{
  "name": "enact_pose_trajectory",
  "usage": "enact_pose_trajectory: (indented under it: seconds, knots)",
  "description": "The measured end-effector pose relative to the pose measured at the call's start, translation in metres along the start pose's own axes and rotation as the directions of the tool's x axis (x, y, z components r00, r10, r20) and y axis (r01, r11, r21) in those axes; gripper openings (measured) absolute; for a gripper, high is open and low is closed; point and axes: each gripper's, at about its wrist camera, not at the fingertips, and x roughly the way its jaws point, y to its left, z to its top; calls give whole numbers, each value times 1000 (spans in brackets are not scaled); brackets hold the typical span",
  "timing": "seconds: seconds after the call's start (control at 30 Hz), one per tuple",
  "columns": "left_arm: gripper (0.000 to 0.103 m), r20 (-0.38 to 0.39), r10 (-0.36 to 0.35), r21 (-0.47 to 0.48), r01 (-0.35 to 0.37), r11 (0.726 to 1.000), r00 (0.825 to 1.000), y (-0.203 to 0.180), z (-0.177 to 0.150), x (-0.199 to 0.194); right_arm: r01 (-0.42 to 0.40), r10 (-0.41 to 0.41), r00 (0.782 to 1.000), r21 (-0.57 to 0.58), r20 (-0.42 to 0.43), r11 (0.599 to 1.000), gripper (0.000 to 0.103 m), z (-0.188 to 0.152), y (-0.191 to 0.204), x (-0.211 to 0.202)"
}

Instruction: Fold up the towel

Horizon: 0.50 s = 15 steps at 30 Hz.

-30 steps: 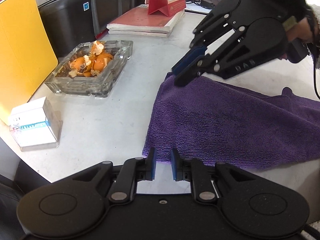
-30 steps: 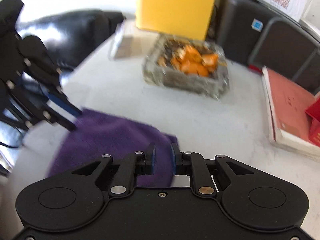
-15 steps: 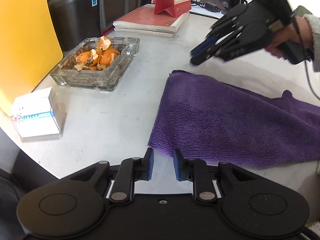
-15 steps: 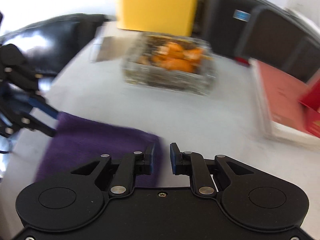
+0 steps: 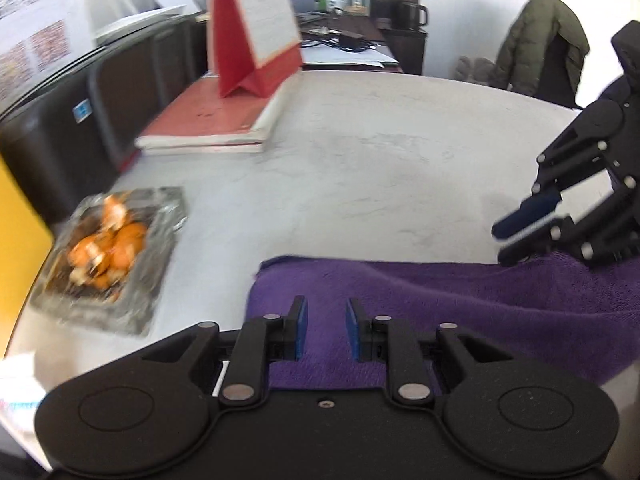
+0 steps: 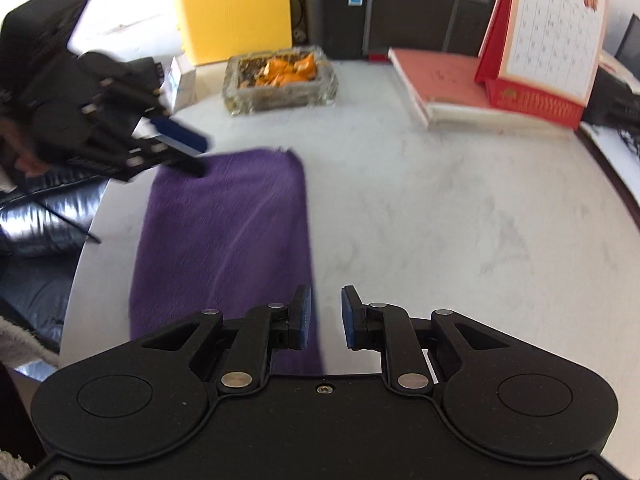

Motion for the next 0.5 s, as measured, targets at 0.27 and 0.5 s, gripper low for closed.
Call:
enact_pose_trajectory:
  seconds: [0.27,0.5]
  knots:
    - [19,-57,17,24,-15,1000,998,0,-10,18,9,-9,1000,-114,4,993,16,9,14,25]
    - [19,-53,-5,-12,5,1000,999,7,-12,17,-14,11,1000,-138,-24,990,16,4,10,33]
